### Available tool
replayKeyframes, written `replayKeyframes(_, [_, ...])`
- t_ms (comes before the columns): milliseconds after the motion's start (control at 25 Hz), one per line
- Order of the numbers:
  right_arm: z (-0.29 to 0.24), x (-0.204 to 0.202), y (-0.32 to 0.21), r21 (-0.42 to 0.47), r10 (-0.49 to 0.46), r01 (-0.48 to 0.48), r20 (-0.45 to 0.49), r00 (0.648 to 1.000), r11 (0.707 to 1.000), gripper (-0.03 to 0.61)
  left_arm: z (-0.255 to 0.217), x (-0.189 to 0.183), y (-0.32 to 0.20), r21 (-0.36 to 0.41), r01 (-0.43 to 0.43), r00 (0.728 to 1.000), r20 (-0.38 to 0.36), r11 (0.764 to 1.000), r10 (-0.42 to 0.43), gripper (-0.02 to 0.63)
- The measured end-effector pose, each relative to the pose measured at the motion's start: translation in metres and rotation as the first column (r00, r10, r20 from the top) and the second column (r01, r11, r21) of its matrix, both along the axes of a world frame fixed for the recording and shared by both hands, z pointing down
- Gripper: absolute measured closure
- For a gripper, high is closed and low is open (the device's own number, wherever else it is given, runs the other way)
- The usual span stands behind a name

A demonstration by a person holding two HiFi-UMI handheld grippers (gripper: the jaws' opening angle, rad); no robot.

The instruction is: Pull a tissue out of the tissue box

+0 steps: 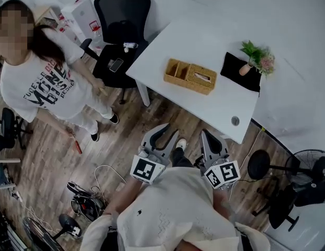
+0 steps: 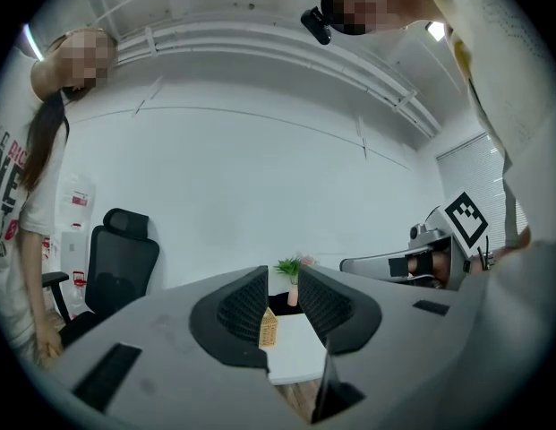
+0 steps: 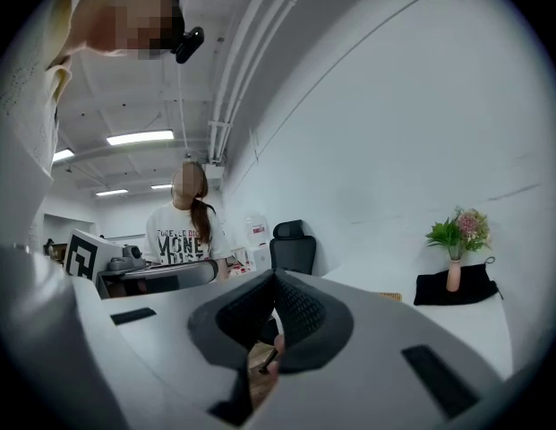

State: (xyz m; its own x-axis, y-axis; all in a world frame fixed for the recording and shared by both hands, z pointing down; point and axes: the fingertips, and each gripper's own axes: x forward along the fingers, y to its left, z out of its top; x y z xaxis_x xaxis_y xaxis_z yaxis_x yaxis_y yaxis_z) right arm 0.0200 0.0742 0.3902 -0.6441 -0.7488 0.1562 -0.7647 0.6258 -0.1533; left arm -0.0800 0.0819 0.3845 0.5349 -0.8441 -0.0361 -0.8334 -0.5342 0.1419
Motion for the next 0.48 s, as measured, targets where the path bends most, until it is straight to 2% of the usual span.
replayKeyframes(240, [-0.005, 0.018, -0.048, 0.005, -0.044, 0.044, 0.001, 0.999, 0.999, 0.577, -0.005, 0.016, -0.040, -0.009, 0.049, 0.999, -0.016, 0.999, -0.049, 0.508])
replayKeyframes(480, [-0.006, 0.036, -0.089, 0.003, -0.070, 0.070, 0.010, 0.997, 0.998, 0.577, -0.006, 0.034, -0.077, -0.013, 0.075, 0.997, 0.002, 0.997, -0.075, 0.508])
